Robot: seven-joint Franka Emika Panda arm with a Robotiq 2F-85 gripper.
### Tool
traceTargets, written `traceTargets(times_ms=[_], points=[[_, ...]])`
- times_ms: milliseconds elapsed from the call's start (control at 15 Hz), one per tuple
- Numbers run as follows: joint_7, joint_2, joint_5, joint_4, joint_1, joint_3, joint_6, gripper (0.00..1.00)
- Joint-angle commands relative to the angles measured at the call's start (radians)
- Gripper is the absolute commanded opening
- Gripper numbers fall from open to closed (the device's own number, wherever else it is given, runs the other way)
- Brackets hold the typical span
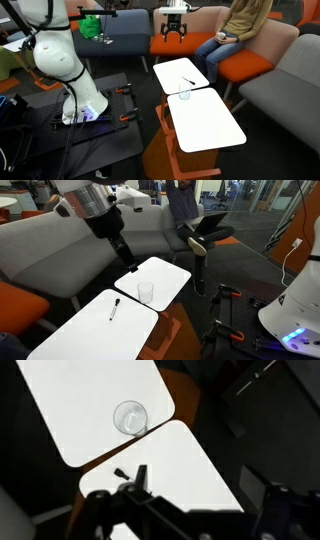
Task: Put the marker in the glass
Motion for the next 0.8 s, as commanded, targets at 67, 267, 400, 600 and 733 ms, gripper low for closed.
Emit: traceTargets(times_ms=[67, 267, 400, 600, 733], points=[[-0.085, 0.012, -0.029, 0.014, 0.005, 0.007, -0.004, 1.00], [-0.140, 0.013, -0.039, 0.023, 0.006, 0.010, -0.010, 1.00], [-0.140, 0.014, -0.040, 0.024, 0.006, 0.010, -0.011, 1.00], [-0.253, 0.029, -0.028, 0.004, -0.027, 0.014, 0.053, 1.00], [-0.371, 0.057, -0.091, -0.026, -0.046, 0.007, 0.153, 1.00]])
